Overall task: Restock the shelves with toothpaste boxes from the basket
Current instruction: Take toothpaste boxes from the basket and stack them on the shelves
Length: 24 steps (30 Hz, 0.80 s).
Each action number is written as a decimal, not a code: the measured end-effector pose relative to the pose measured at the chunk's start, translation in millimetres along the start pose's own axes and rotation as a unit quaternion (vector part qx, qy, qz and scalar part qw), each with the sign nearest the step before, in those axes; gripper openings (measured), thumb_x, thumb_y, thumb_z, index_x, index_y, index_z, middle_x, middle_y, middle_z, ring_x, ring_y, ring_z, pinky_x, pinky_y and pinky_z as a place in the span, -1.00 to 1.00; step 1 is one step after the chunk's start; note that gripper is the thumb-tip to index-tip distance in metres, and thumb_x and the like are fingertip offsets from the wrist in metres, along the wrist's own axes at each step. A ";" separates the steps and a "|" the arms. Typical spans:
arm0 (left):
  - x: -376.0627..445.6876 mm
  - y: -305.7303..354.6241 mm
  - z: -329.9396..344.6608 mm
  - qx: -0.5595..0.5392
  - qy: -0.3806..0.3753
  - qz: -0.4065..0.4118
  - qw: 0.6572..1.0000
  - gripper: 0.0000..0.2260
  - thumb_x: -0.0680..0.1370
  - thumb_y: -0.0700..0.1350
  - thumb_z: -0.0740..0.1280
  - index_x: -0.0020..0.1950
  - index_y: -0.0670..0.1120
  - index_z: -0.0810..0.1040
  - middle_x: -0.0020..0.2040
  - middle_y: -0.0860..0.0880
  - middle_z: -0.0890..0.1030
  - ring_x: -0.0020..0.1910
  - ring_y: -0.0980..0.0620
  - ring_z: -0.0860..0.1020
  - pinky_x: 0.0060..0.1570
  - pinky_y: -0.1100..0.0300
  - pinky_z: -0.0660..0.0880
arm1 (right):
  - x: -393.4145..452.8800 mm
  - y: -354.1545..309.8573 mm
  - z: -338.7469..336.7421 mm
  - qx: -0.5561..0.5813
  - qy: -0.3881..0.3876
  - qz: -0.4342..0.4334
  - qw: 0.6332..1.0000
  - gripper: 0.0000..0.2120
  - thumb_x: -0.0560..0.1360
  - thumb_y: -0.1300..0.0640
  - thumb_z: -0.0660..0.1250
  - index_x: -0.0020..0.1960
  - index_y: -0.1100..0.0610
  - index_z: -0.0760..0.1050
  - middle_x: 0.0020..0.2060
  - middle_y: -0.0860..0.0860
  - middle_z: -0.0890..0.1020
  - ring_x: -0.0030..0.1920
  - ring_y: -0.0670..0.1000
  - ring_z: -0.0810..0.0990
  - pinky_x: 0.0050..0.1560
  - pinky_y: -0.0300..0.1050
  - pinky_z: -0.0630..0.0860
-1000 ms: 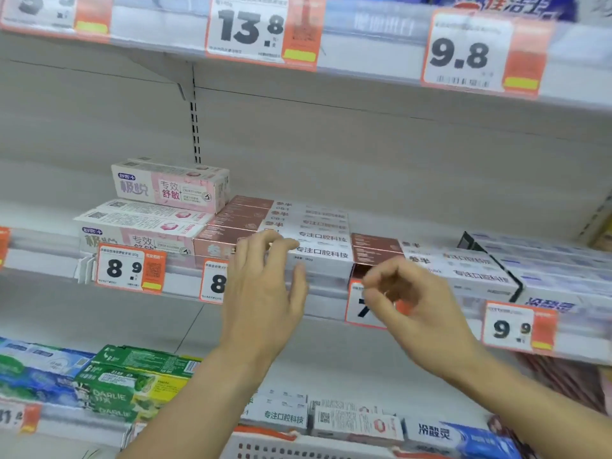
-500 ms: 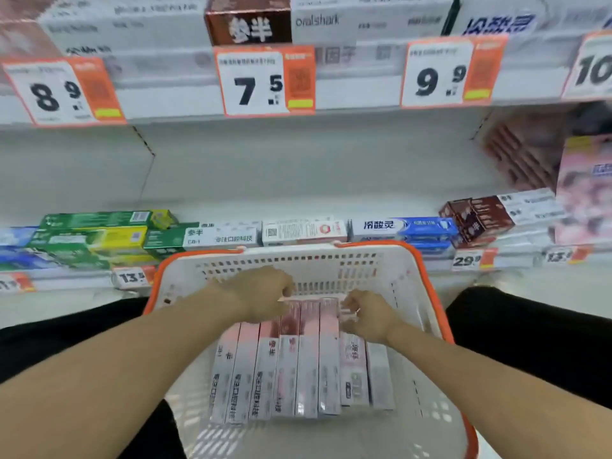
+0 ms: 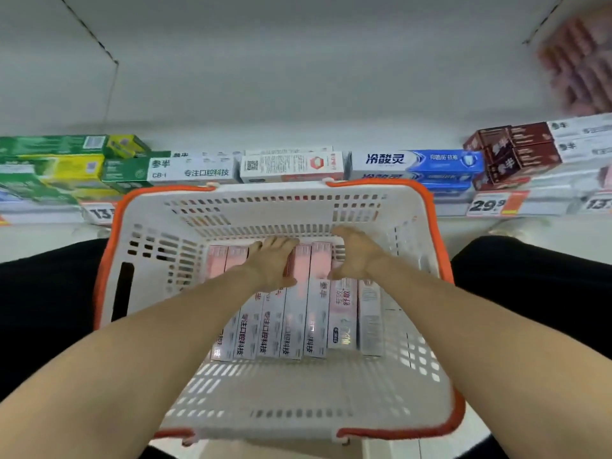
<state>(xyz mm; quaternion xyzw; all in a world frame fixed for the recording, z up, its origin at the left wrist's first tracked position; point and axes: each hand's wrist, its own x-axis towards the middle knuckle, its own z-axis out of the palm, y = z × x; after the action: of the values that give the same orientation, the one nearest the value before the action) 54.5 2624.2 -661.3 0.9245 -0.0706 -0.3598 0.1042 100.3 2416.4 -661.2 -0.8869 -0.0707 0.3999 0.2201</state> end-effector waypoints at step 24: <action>-72.7 2.2 -24.1 -0.382 -0.007 -0.021 0.924 -0.31 0.30 0.09 0.64 0.33 0.01 0.42 0.23 0.00 0.52 0.21 -0.02 0.52 0.28 0.04 0.48 | -33.6 -39.9 -0.3 0.204 -0.110 0.056 0.971 -0.41 0.30 0.09 0.63 0.21 0.15 0.42 0.09 0.11 0.57 0.08 0.14 0.62 -0.09 0.09 0.68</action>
<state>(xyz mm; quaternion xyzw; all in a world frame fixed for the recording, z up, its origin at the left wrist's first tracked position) 17.7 2640.4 -596.2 0.8136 0.0907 -0.3678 0.4410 80.0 2441.7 -620.4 -0.7765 0.0379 0.5126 0.3646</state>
